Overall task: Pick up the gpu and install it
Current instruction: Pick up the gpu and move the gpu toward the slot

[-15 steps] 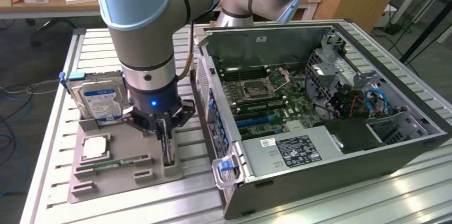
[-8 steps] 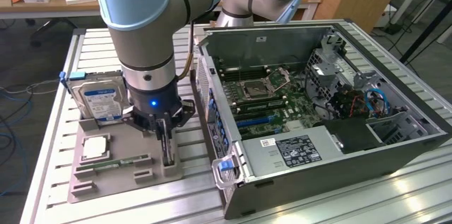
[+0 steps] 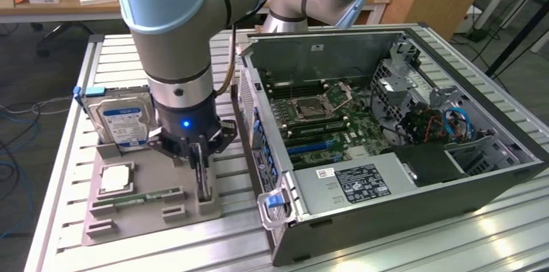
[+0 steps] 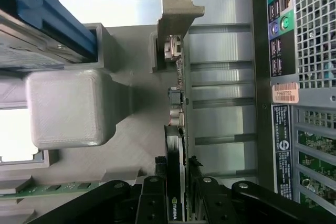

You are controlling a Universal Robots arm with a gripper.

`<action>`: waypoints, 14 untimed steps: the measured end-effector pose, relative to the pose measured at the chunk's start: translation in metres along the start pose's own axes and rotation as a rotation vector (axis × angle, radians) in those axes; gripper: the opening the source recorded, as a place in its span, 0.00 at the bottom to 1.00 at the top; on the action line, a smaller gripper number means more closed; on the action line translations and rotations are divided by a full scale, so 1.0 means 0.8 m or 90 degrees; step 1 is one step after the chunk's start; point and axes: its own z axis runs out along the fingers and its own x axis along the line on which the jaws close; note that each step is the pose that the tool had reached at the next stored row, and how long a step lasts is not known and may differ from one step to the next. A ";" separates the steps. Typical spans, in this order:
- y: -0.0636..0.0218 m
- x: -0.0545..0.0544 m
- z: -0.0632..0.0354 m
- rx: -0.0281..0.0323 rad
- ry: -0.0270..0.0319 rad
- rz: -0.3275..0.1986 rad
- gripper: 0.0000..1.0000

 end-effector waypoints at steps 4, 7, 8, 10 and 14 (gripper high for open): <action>0.001 -0.001 -0.022 0.0000 0.0000 0.000 0.27; 0.002 -0.001 -0.040 0.0000 0.0000 0.000 0.27; 0.002 -0.001 -0.045 -0.0001 0.0000 0.000 0.27; 0.003 -0.002 -0.057 0.0000 0.0000 0.000 0.27; 0.004 -0.003 -0.079 0.0000 0.0001 0.000 0.27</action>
